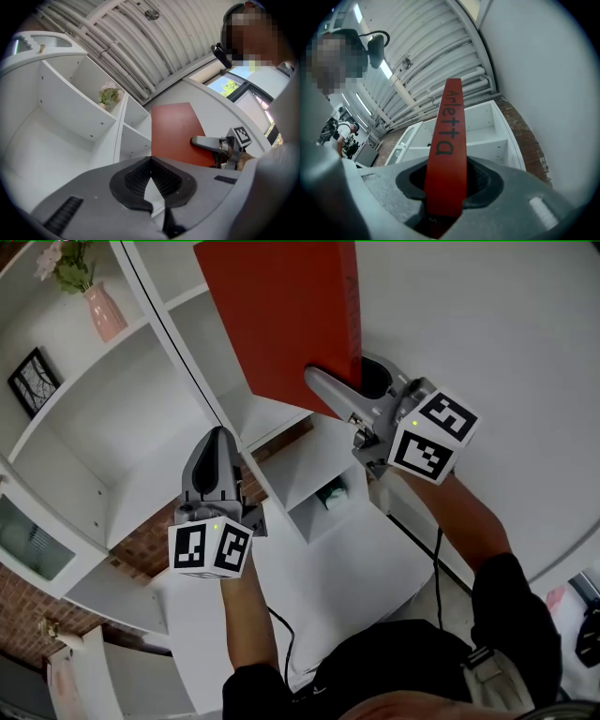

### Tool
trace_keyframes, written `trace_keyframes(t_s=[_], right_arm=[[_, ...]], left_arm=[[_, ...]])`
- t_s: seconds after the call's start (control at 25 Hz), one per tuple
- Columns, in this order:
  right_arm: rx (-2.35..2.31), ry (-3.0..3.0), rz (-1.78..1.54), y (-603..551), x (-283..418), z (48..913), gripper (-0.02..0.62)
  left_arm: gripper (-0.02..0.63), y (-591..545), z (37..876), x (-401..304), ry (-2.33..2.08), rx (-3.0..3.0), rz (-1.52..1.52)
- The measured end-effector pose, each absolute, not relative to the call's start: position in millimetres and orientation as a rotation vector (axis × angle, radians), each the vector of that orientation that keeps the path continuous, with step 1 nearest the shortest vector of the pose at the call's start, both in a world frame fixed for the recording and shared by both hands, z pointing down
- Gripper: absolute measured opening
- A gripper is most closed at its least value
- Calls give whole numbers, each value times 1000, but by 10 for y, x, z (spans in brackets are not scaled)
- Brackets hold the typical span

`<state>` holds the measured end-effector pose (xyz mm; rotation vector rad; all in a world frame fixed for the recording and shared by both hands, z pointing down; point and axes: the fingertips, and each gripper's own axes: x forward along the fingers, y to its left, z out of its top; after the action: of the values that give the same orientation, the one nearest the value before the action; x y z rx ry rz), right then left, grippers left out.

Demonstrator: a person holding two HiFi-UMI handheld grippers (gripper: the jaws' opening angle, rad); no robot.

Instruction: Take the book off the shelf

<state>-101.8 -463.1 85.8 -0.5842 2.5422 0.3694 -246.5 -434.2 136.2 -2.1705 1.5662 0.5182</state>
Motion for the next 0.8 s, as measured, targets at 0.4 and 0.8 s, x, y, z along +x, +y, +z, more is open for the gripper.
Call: trace_keyframes(t_s=[0.4,0.8], right_arm=[[-551,2579,221,-4580,-1141,1470,155],[-551,2592,206,-4551,-1158,1566,155]], left_arm=[[-2,-4267,1553,-2475,1587,-2177,510],[-2,-4249,1613,-2488,1586,-2186,485]])
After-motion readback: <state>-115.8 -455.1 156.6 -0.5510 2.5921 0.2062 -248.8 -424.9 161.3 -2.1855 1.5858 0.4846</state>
